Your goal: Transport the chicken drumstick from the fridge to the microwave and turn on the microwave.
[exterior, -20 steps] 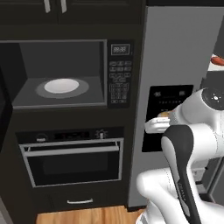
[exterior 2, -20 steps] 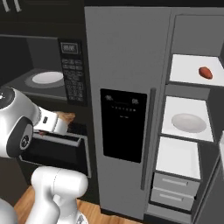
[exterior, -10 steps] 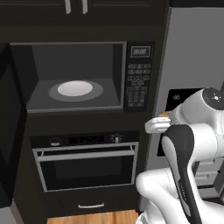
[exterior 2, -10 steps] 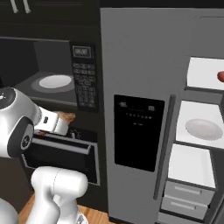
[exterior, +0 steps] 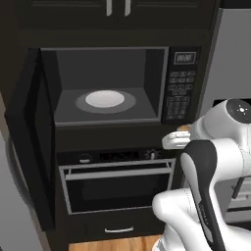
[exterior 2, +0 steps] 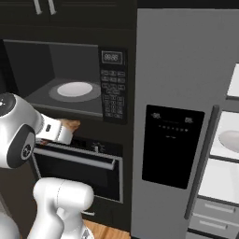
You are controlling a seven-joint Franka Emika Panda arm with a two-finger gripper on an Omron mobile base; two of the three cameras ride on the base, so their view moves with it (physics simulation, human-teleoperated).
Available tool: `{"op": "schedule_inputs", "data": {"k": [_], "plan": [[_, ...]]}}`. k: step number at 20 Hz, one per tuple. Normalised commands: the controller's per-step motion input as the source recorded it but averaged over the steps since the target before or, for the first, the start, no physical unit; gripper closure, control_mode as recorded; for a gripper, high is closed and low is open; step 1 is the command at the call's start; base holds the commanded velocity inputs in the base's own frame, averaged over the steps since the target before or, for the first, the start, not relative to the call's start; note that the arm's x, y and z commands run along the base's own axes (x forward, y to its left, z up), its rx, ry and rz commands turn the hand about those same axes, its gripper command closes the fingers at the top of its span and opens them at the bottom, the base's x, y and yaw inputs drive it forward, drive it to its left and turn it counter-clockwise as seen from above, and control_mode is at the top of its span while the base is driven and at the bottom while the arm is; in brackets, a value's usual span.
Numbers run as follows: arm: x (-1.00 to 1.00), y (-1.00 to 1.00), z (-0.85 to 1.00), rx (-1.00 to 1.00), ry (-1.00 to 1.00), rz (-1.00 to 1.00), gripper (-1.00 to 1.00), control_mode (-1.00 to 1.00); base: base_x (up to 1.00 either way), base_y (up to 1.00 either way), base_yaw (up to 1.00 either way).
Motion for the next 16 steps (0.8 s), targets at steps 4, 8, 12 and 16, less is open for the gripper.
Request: {"op": "schedule_inputs", "data": {"k": [4, 8, 12, 16], "plan": [[0.00, 0.00, 0.00, 0.00, 0.00, 0.00, 1.00, 1.00, 0.36, 0.37, 0.00], [0.00, 0.00, 0.00, 0.00, 0.00, 0.00, 1.00, 1.00, 0.31, 0.36, 0.00], [0.00, 0.00, 0.00, 0.00, 0.00, 0.00, 1.00, 1.00, 0.21, 0.32, 0.00], [0.00, 0.00, 0.00, 0.00, 0.00, 0.00, 1.00, 1.00, 0.14, 0.25, 0.01]]}}
